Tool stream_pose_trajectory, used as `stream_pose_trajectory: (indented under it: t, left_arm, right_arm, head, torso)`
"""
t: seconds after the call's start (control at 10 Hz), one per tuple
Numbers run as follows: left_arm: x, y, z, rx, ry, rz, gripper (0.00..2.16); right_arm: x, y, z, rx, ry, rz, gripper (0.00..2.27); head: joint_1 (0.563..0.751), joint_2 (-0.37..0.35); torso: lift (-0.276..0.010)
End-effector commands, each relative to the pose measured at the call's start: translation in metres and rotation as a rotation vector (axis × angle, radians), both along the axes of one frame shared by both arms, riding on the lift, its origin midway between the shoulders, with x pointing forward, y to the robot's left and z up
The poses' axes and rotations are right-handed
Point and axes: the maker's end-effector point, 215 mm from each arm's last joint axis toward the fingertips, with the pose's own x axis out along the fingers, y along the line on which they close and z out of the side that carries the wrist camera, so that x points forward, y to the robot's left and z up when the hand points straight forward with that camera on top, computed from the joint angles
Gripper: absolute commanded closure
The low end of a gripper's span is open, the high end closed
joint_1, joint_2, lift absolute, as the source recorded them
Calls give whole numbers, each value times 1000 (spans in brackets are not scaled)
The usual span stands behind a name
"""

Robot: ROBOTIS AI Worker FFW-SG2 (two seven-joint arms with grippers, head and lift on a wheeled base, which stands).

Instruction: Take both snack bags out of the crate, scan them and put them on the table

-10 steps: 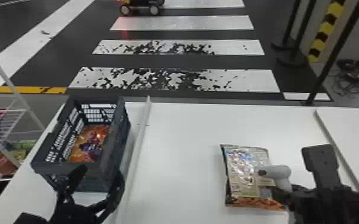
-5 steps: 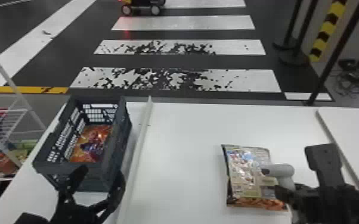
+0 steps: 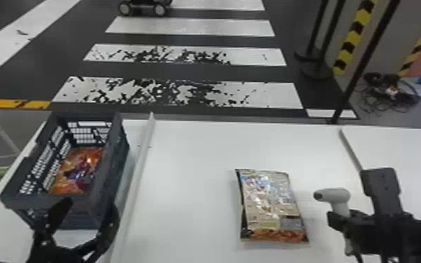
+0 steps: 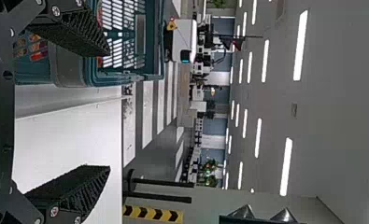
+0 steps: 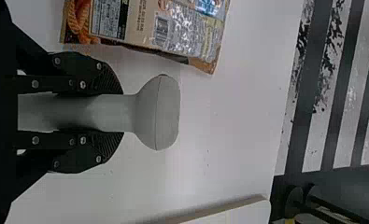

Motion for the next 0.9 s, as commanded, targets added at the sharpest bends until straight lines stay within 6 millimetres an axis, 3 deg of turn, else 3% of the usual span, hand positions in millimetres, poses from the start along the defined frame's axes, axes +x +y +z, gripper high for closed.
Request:
stream_pose_trajectory:
  t: [0.0, 0.3, 0.8]
  left_arm:
    - [0, -1, -1, -1, 1, 1, 140]
    - [0, -1, -1, -3, 1, 0, 140]
    - [0, -2, -1, -3, 2, -3, 140]
  right_arm:
    - [2, -32, -10, -57, 0, -31, 2236]
    - [7, -64, -22, -83, -8, -72, 2236]
    - [6, -68, -41, -60, 15, -78, 2236]
  head:
    - [695, -47]
    - [695, -115]
    - [695, -154]
  torso:
    - [-94]
    - [-94]
    - [-94]
